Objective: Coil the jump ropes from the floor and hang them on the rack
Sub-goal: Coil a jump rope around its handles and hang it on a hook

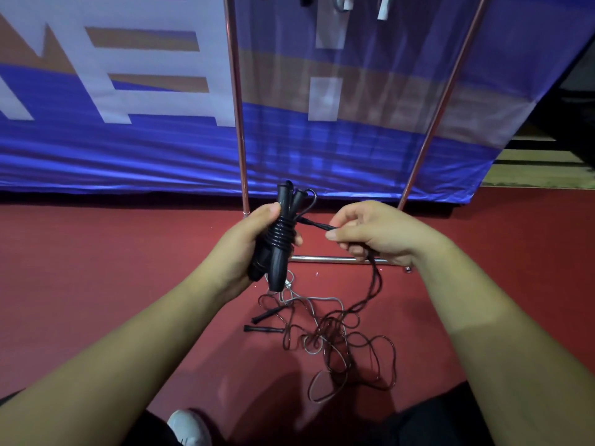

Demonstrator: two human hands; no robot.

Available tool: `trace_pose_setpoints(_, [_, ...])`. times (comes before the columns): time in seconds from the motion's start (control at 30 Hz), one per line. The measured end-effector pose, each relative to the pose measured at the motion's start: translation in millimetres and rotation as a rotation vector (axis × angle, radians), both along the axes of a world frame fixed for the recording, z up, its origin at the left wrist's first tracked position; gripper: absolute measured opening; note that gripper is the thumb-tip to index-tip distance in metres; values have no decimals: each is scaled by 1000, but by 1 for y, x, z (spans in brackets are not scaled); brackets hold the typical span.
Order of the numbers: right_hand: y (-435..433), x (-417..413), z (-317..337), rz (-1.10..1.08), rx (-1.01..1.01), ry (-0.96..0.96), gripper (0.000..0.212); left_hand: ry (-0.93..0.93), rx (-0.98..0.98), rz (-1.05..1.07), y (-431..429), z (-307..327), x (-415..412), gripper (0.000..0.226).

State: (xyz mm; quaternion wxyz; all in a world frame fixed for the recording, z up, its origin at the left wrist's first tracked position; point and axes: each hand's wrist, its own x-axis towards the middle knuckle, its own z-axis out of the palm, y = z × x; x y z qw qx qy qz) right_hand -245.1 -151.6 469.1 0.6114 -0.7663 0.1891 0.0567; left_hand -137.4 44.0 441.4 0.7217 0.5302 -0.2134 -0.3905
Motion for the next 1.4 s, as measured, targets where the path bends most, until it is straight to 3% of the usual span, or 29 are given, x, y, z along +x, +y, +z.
trace_pose_setpoints(0.13, [-4, -7, 5, 19, -24, 34, 10, -8, 38, 89, 3, 6, 9, 22])
trace_pose_setpoints(0.33, [4, -11, 9, 121, -244, -75, 9, -215, 243, 108, 10, 3, 25, 20])
trace_pose_setpoints(0.57, [29, -7, 11, 330, -450, -108, 6, -1111, 699, 80, 11, -6, 20, 44])
trace_pose_setpoints(0.7, [29, -2, 7, 229, -476, -161, 9, -1277, 745, -219, 11, -6, 18, 43])
trace_pose_setpoints(0.8, [29, 0, 5, 149, -482, -210, 9, -1342, 725, -245, 10, -5, 12, 33])
trace_pose_setpoints(0.9, [28, 1, 7, 50, -442, -278, 8, -1315, 697, -226, 9, -3, 5, 24])
trace_pose_setpoints(1.03, [25, 1, 8, -20, -349, -318, 7, -1306, 641, -185, 7, -2, 2, 53])
trace_pose_setpoints(1.17, [18, 2, 1, -72, -217, -282, 14, -1289, 567, -222, 9, 0, 3, 52])
trace_pose_setpoints(1.23, [17, 3, -3, -84, -126, -261, 10, -1179, 481, -262, 10, 0, 4, 43])
trace_pose_setpoints(1.4, [15, 6, -10, 76, -127, -189, 13, -631, 194, -261, 10, 6, -5, 30])
